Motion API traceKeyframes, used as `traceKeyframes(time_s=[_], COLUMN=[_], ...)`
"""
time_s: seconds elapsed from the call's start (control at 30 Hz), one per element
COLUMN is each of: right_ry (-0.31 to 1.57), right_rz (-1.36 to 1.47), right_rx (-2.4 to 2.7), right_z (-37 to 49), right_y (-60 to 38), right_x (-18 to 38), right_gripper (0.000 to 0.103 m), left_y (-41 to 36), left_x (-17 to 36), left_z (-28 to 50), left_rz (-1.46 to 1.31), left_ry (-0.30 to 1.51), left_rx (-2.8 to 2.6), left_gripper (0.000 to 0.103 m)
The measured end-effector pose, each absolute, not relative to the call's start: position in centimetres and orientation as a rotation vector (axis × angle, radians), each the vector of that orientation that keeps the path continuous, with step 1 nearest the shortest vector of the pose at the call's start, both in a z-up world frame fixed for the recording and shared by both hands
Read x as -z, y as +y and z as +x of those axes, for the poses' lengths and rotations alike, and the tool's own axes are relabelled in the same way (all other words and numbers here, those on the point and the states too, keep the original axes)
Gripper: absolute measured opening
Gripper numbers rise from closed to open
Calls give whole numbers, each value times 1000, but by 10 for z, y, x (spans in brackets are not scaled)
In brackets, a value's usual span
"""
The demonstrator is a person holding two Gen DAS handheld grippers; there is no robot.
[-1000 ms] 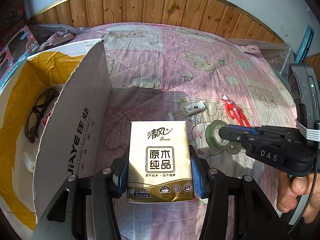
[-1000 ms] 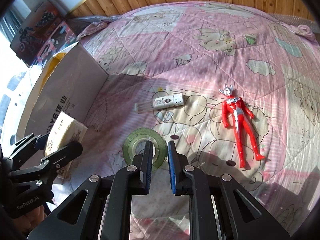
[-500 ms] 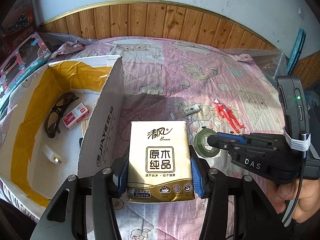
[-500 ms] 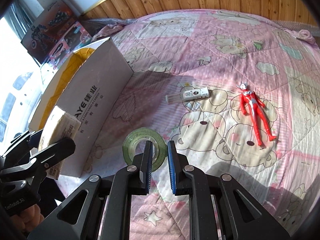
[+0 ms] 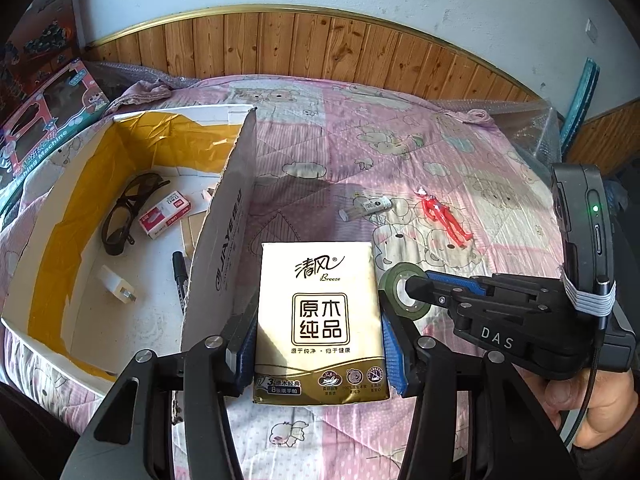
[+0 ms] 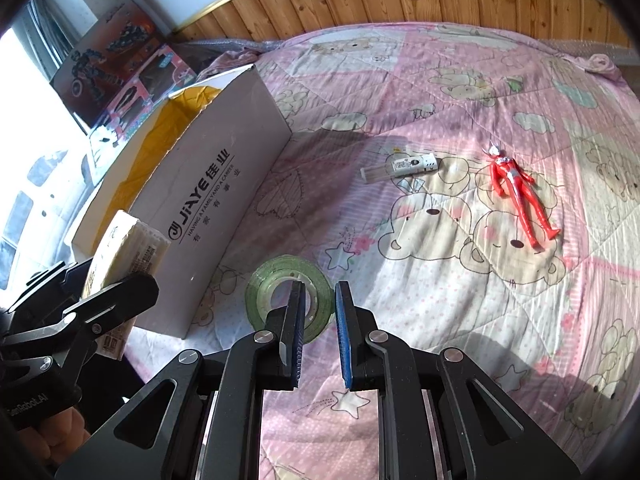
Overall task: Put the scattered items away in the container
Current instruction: 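Carry the tissue pack and green tape over the white box with both tools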
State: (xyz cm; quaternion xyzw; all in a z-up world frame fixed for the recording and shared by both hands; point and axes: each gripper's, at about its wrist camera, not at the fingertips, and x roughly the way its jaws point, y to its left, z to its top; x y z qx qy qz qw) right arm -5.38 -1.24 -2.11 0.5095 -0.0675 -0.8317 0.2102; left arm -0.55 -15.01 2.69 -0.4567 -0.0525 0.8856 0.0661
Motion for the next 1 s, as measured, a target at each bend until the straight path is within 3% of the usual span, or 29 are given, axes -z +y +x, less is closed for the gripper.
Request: traceKeyframes(time_s=[1.0], right_ry=[-49], right_rz=[1264], right_rx=[2328], right_z=[-5], right_y=[-77], right_x=[-18], right_gripper=[15], left_y=[-205], left_x=[-46], left_z=[32], left_rz=[-1321], left_ry=[-235], left_rx=[-2730], left_gripper=[52])
